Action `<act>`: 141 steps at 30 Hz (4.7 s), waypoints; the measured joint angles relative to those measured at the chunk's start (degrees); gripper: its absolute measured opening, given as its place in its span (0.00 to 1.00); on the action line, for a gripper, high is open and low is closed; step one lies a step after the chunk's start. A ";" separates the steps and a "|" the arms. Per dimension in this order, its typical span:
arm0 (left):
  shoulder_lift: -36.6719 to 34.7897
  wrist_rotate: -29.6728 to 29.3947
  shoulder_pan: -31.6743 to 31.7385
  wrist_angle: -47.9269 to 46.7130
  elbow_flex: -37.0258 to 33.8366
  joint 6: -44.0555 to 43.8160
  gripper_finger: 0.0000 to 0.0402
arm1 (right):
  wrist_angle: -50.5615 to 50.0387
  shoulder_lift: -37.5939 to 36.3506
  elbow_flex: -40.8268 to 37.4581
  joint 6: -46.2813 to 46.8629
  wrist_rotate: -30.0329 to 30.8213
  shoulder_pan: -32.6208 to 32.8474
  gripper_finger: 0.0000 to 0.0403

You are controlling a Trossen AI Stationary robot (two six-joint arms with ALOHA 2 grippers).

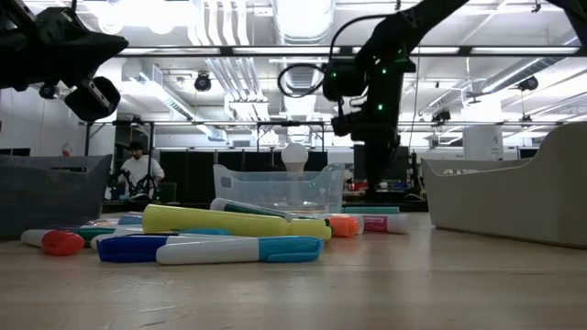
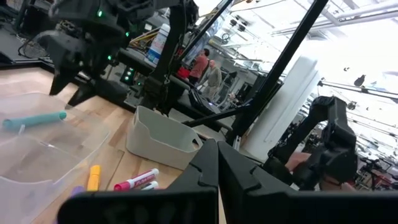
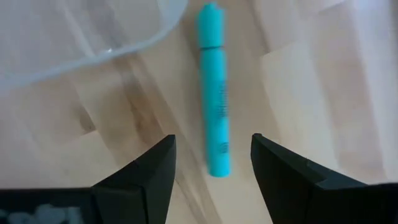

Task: Pick & Place Markers
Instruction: Put the light blue highlighter into the gray bin

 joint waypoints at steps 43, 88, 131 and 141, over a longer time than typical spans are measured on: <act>0.00 -0.01 -0.04 0.05 0.00 -0.04 0.00 | 8.75 5.02 -4.42 -4.31 -0.61 -6.15 0.50; 0.01 -0.01 -0.04 0.03 0.00 -0.20 0.00 | -20.24 -10.46 3.38 13.08 -2.00 -1.88 0.14; 0.25 -0.01 -0.02 -0.20 0.00 -0.63 0.00 | -27.02 -18.08 -4.69 69.29 -3.90 51.05 0.15; 0.57 -0.01 -0.07 -0.54 0.00 -0.70 0.00 | -25.41 -10.38 -4.78 67.38 -6.09 51.31 0.15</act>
